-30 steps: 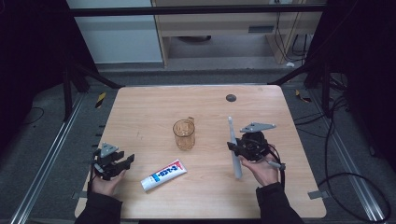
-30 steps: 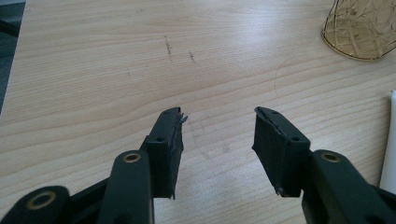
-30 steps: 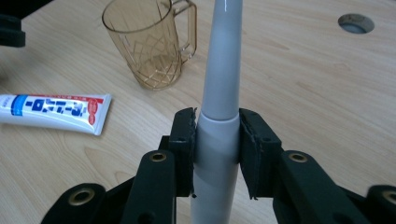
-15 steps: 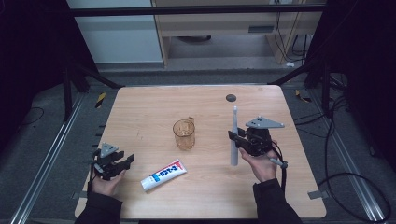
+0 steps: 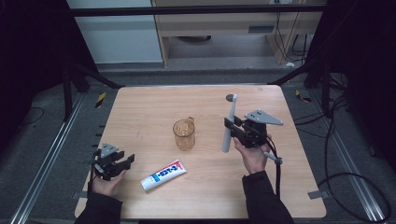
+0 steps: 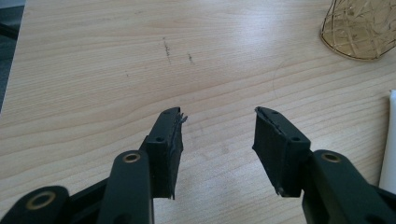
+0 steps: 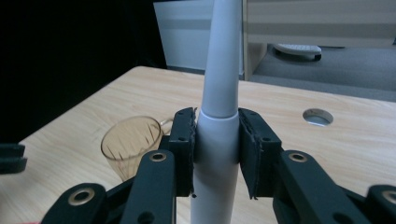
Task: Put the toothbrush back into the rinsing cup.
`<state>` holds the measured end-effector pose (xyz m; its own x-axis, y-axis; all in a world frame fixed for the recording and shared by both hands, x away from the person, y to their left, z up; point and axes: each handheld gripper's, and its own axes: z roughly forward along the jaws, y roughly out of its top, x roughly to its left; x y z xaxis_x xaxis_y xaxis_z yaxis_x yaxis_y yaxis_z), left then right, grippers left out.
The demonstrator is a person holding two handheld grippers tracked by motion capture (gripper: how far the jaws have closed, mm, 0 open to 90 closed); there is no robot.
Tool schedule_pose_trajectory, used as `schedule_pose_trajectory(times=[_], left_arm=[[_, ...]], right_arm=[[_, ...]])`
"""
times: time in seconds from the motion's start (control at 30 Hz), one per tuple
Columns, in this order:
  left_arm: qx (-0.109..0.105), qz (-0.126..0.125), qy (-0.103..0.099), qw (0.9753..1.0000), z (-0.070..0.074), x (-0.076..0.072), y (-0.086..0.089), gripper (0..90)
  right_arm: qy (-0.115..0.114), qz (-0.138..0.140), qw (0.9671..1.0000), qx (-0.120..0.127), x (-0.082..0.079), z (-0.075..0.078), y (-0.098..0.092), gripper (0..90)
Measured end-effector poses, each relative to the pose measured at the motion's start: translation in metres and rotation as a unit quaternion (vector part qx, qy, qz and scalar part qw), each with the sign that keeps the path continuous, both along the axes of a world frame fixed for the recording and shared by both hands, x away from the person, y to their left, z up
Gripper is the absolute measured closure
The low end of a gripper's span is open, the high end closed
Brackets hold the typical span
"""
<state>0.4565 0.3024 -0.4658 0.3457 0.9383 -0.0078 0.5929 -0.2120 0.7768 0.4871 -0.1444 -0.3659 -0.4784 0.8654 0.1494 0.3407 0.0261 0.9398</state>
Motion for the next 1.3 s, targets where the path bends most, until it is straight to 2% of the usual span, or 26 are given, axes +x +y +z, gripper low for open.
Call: schedule_pose_trajectory(times=[0.17,0.33,0.67,1.3], left_arm=[[-0.002,0.001,-0.001,1.0000,0.000,0.000,0.000,51.4],[-0.002,0.000,-0.001,1.0000,0.000,0.000,0.000,51.2],[-0.002,-0.001,-0.001,1.0000,0.000,0.000,0.001,51.1],[-0.005,-0.003,-0.003,1.0000,0.000,0.000,0.000,50.7]], right_arm=[[-0.021,-0.009,0.9996,0.019,0.009,0.005,0.009,68.4],[-0.027,-0.010,0.9992,0.027,0.014,0.010,0.013,68.5],[-0.053,-0.020,0.9974,0.043,0.029,0.020,0.027,68.5],[-0.080,-0.002,0.9959,0.042,0.044,0.038,0.069,68.5]])
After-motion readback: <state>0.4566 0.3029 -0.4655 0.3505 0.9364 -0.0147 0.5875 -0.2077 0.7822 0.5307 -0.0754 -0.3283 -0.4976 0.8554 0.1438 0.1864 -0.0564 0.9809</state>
